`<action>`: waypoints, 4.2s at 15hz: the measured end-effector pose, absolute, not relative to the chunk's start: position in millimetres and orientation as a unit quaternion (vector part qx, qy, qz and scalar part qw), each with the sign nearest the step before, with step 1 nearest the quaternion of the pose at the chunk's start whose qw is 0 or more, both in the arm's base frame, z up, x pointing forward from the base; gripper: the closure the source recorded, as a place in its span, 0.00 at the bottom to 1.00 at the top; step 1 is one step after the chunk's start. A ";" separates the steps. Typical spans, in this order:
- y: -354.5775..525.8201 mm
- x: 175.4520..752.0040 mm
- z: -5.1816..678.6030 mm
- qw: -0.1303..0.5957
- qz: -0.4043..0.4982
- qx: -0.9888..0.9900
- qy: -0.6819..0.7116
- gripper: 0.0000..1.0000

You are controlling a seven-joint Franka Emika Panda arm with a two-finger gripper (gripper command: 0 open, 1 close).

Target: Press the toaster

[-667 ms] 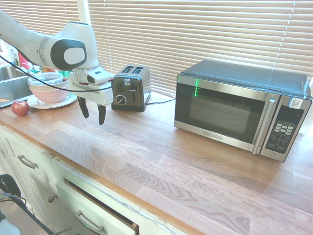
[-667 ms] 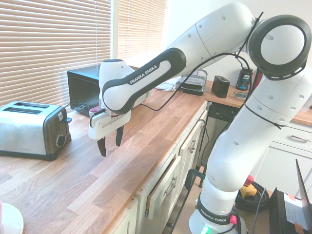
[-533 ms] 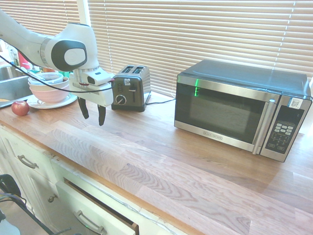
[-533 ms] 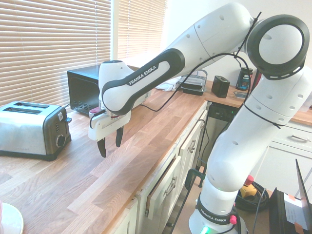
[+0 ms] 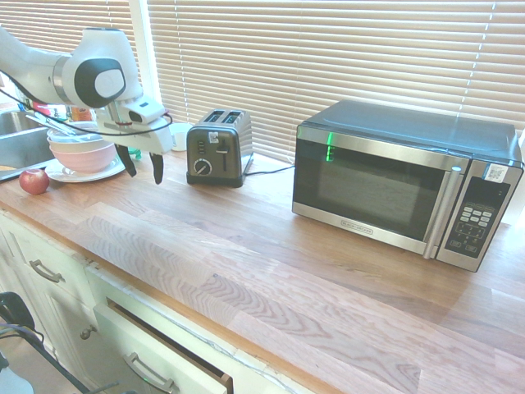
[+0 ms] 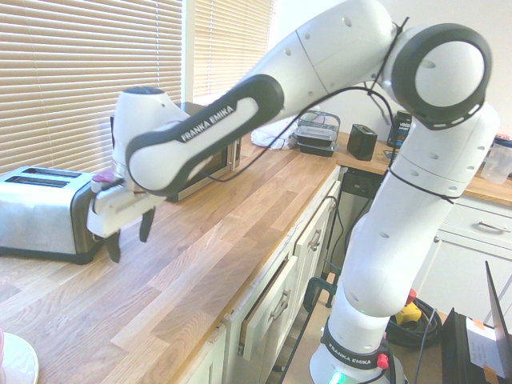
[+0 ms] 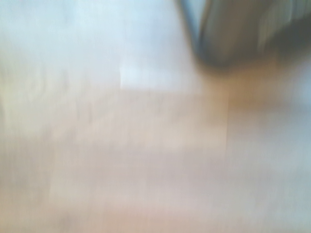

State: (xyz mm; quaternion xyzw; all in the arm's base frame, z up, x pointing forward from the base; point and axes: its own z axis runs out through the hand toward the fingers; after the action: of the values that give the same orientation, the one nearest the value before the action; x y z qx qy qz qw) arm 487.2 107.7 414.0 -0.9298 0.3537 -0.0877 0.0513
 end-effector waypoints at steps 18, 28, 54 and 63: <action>1.2 610.7 482.5 0.092 -0.118 -0.908 0.390 1.00; 2.2 614.6 480.4 0.091 -0.118 -0.909 0.389 1.00; -34.2 625.4 422.1 0.156 -0.096 -0.922 0.340 1.00; -42.8 632.3 398.7 0.161 -0.078 -0.922 0.343 1.00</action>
State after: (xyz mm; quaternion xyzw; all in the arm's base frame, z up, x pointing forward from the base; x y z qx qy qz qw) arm 632.3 -42.8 398.7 -0.9223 0.3427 -0.0779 0.1610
